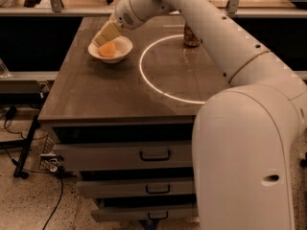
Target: Pick orange from paper bowl and place on counter
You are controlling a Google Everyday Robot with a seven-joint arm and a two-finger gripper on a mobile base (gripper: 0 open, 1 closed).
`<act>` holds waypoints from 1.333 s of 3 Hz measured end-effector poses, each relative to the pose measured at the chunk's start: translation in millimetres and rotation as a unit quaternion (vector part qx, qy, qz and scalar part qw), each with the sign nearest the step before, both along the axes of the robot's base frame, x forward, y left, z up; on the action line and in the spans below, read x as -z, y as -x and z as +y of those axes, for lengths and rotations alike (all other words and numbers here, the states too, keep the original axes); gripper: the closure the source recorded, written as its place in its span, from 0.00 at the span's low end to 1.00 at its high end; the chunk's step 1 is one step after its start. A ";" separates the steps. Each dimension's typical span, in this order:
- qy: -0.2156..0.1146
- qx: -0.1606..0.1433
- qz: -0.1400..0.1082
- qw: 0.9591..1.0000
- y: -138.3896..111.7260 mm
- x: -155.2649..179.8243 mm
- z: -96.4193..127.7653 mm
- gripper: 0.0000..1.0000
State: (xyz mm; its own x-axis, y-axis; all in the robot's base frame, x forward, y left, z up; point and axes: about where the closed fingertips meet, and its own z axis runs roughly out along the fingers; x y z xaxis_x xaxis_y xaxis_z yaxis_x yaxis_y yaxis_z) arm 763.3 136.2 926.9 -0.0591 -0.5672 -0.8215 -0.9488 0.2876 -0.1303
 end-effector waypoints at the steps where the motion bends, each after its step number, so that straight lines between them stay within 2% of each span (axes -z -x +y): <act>1: 0.005 0.002 0.008 1.000 -2.3 9.0 2.4 0.32; 2: 0.009 0.006 0.016 1.000 -6.1 17.4 2.0 0.27; 3: 0.019 0.009 0.026 0.999 -12.2 30.7 2.6 0.38; 4: 0.024 0.009 0.031 0.999 -14.9 36.4 2.9 0.39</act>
Offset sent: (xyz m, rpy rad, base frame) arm 0.0132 -0.0051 -0.0231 -0.0300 0.0449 -0.0314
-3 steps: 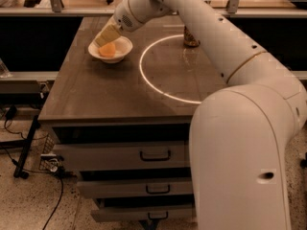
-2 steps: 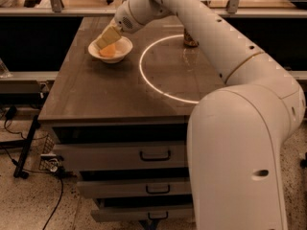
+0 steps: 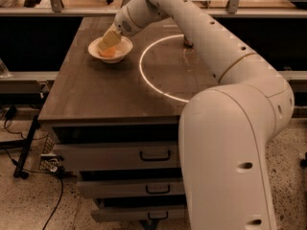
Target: Pick orange from paper bowl and place on counter
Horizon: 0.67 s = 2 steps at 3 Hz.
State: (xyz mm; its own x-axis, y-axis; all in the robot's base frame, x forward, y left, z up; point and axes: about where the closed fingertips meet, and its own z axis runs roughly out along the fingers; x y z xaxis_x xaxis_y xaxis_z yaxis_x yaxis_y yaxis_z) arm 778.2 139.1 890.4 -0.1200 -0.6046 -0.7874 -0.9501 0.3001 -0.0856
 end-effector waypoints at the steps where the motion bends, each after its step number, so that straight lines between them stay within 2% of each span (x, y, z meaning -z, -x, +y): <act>1: 0.005 -0.002 0.006 1.000 -0.7 6.0 1.8 0.35; 2: 0.011 -0.002 0.012 1.000 -0.3 11.2 0.5 0.39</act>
Offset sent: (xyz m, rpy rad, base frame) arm 0.0009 -0.0086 -0.0118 -0.0402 0.0323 -0.0051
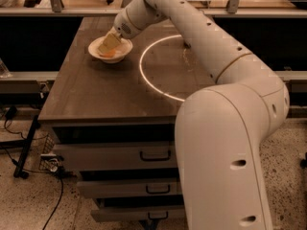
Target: Pick orange from paper bowl and place on counter
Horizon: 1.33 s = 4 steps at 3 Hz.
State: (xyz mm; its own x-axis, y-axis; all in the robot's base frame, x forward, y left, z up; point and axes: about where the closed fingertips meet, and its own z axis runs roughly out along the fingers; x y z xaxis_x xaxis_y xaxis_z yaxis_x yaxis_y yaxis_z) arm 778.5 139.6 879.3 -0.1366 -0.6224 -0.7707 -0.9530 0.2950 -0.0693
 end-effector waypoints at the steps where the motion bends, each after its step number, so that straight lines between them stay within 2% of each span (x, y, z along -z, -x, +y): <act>1: 0.003 -0.001 0.004 1.000 1.0 3.3 -0.6 0.41; 3: 0.011 -0.003 0.014 1.000 2.4 14.7 -0.2 0.46; 4: 0.016 -0.004 0.012 1.000 1.0 17.9 0.0 0.72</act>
Offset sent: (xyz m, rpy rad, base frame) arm -0.0031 -0.0072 -0.0140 -0.0302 0.0337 0.0007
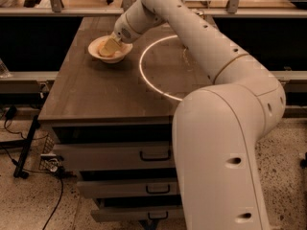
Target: Pick orange from paper bowl and place on counter
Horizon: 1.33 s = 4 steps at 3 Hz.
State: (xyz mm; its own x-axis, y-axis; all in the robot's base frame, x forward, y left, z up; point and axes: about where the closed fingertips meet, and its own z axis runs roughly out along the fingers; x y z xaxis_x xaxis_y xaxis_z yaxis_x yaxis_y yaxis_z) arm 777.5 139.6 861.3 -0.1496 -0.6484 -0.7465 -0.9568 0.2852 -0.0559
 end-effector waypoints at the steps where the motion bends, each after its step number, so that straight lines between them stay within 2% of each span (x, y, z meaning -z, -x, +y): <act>1: -0.003 0.006 -0.013 1.000 -2.0 -10.2 -5.2 1.00; 2: -0.013 0.014 -0.034 0.999 -3.9 -30.4 -13.3 1.00; 3: -0.036 0.060 -0.080 0.994 -4.7 -75.7 -57.7 1.00; 4: -0.079 0.120 -0.102 0.984 -1.4 -93.3 -118.4 1.00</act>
Offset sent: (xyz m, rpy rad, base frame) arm 0.0052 -0.0302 0.0618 0.0518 -0.1309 -0.0580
